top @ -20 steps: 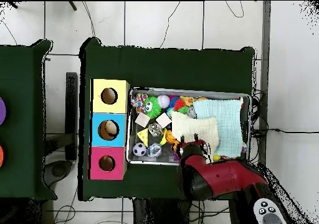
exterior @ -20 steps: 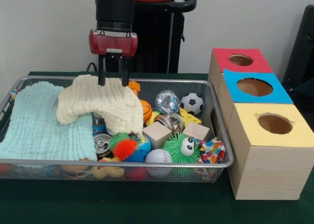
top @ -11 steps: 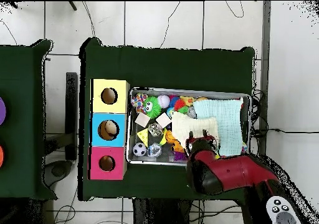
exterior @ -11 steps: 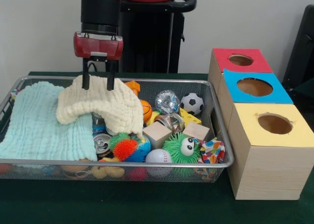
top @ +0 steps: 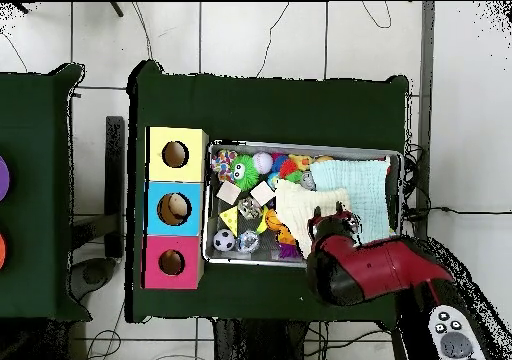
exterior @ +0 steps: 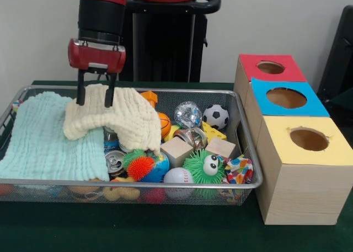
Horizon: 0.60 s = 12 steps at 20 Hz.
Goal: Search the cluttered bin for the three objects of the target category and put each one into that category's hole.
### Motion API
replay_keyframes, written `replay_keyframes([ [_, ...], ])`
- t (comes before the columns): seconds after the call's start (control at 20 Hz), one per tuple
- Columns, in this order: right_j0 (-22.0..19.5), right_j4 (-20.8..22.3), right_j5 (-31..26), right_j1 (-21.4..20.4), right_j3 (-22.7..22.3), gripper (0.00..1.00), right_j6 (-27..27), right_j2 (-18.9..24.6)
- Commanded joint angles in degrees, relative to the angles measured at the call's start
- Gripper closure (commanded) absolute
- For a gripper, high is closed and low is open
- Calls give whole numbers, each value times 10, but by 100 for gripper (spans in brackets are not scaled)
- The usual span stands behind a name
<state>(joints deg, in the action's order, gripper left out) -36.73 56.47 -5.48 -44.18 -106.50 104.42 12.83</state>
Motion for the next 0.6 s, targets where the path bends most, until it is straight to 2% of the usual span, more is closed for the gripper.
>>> replay_keyframes([
  [0.05,49,80,10,76,76,0,-4,-27],
  [0.3,110,99,64,119,119,0,42,-101],
  [0.35,130,97,80,136,136,0,51,-128],
  [0.6,174,58,139,193,182,0,48,-203],
])
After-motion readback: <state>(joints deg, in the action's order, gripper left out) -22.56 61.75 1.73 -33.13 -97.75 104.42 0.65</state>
